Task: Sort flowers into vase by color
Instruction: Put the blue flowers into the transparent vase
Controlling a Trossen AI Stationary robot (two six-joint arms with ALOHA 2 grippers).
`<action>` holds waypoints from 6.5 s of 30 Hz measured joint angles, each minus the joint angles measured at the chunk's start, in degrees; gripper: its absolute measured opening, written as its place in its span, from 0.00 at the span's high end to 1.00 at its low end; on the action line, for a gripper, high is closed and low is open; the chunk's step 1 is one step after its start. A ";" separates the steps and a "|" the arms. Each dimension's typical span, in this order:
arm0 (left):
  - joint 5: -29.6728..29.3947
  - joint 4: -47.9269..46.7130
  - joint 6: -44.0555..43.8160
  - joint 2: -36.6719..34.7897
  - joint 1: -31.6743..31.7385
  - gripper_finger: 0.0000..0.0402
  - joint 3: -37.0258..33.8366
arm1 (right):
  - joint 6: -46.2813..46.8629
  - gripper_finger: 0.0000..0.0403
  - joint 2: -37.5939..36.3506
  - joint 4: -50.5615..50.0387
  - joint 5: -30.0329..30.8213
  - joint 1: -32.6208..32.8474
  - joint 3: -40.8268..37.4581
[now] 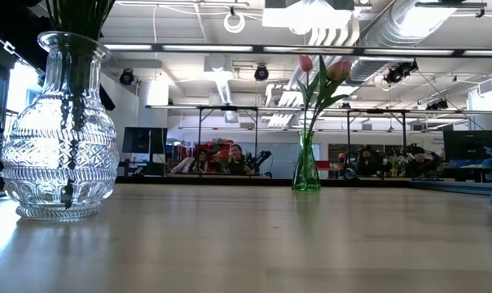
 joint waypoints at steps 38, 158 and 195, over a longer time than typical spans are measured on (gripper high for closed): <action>0.05 0.42 0.00 0.01 -0.01 0.73 0.00 | -22.06 0.45 2.01 -1.78 -74.99 5.85 0.00; 53.05 70.84 67.42 21.99 23.01 0.50 16.90 | -13.63 0.99 25.57 50.08 -51.49 -27.66 3.58; 63.10 70.34 63.41 29.98 25.87 0.89 21.83 | -11.90 0.95 29.53 47.39 -52.52 -29.93 3.52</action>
